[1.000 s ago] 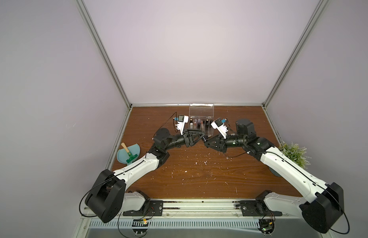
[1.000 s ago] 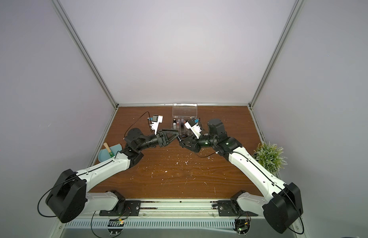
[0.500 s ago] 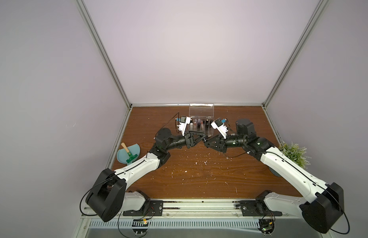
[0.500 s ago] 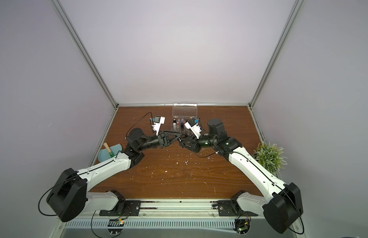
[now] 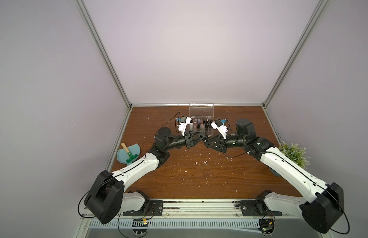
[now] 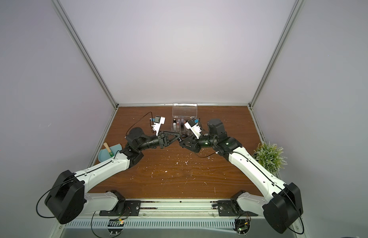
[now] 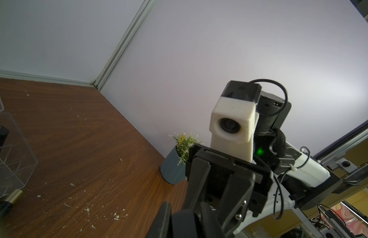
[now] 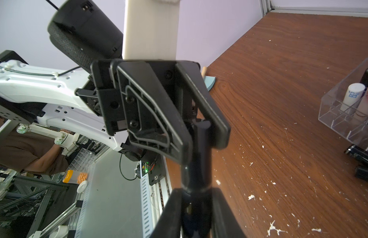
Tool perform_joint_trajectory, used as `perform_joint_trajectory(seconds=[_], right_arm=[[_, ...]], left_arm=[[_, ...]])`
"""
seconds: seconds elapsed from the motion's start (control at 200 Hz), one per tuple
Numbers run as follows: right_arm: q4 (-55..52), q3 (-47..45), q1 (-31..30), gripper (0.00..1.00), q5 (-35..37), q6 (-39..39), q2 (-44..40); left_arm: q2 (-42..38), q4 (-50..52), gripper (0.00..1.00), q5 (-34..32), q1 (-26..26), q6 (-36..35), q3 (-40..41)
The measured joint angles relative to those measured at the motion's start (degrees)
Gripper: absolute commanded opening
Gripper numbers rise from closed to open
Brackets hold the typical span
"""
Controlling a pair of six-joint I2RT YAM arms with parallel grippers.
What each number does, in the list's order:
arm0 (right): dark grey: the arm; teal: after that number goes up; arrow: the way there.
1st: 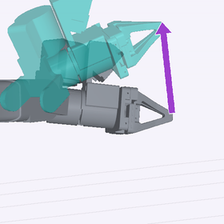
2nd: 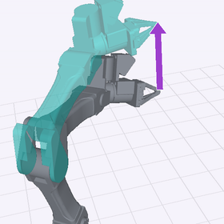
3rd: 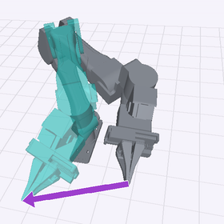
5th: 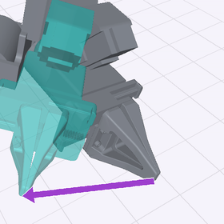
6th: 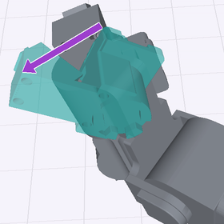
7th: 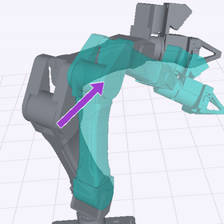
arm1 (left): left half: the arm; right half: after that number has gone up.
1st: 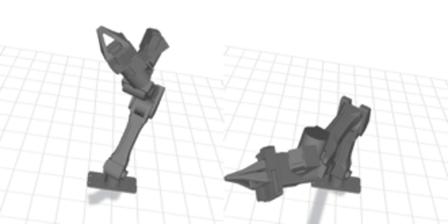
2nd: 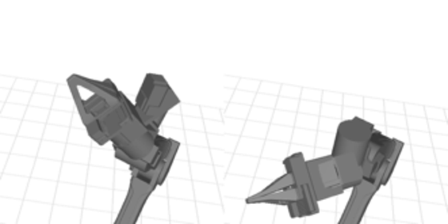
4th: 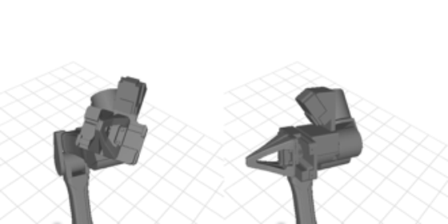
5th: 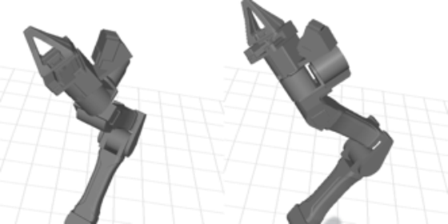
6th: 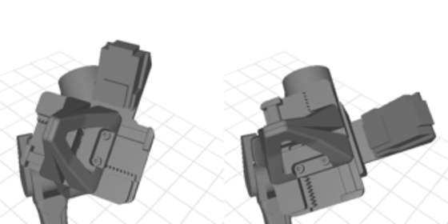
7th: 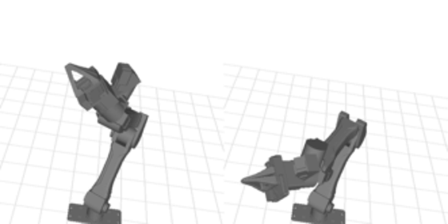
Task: Arrange the lipsticks in the organizer
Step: Pick up the lipstick at the center of the board.
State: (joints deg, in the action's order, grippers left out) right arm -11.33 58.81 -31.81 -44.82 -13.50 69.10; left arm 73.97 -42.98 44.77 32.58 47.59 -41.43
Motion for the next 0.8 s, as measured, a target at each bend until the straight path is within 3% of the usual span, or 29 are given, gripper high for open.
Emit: perform_joint_trajectory(seconds=[0.06,0.165,0.315,0.4,0.525,0.801], right_arm=[[0.0,0.0,0.0,0.19,0.0,0.2,0.0],[-0.1,0.0,0.0,0.34,0.4,0.2,0.0],[-0.5,0.0,0.0,0.63,1.5,0.3,-0.7],[-0.9,0.1,0.0,0.73,2.9,0.1,-2.0],[-2.1,0.1,0.6,0.77,7.3,0.1,-5.4],[-4.3,0.5,4.3,0.79,22.3,-0.8,-17.1]], left_arm=[[0.0,0.0,0.19,0.0,0.0,0.0,0.0],[0.0,0.1,0.16,0.0,0.0,-0.1,0.0],[0.2,3.2,0.14,-1.0,0.0,-2.3,-1.4],[1.4,6.1,0.14,-2.6,0.0,-5.0,-4.0],[5.7,11.2,0.13,-6.1,0.3,-10.5,-10.5],[24.3,18.0,0.15,-20.5,0.8,-23.3,-25.7]])
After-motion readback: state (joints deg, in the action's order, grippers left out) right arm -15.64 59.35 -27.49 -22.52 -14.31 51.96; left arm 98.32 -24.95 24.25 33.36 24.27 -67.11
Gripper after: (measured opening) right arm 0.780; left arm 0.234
